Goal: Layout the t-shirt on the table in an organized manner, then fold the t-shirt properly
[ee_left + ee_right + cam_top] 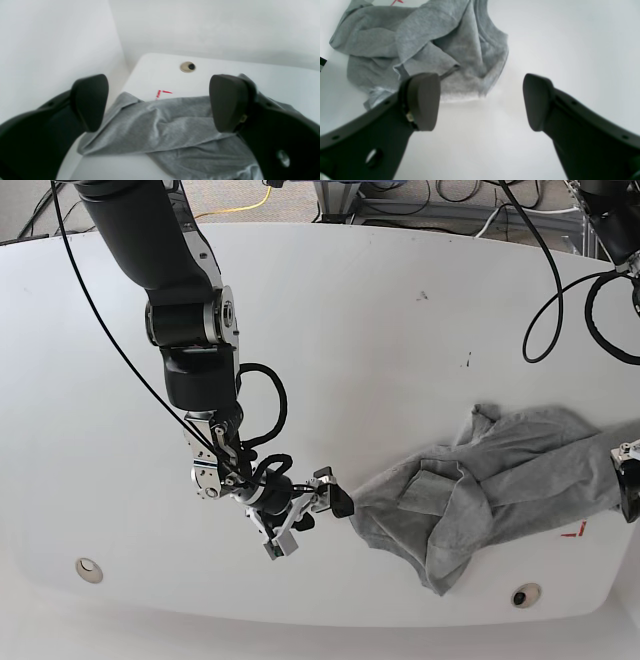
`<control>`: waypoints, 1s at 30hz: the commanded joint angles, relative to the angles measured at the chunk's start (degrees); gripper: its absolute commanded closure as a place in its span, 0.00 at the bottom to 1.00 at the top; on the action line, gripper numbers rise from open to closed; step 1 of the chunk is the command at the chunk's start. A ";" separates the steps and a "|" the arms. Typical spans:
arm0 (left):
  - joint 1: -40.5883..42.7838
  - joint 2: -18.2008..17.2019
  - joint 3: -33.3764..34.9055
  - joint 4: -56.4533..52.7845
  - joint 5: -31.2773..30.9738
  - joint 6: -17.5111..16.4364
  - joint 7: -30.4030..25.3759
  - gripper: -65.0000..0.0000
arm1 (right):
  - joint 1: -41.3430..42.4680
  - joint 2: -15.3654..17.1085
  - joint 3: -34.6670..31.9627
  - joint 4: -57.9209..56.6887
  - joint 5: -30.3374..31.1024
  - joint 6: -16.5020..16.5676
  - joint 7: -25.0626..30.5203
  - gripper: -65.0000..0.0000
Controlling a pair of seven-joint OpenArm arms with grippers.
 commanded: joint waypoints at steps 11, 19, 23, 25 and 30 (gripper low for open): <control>0.80 4.37 0.99 0.40 0.20 -0.16 -1.71 0.09 | -0.57 -1.14 0.11 -1.06 -10.65 0.56 8.65 0.26; 1.77 4.55 2.22 0.40 0.20 -0.16 -1.71 0.09 | -7.07 -4.21 0.11 11.51 -13.73 0.56 7.42 0.26; 1.77 4.55 2.57 0.40 0.20 -0.16 -1.71 0.09 | -8.75 -5.89 0.11 15.73 -15.05 0.56 6.28 0.26; 1.86 4.55 2.57 0.40 0.20 -0.16 -1.71 0.09 | -8.83 -6.41 0.11 16.17 -15.14 0.56 6.28 0.26; 2.74 4.55 2.57 0.49 0.20 -0.16 -1.71 0.09 | -9.62 -6.94 0.11 16.34 -15.05 0.56 6.45 0.26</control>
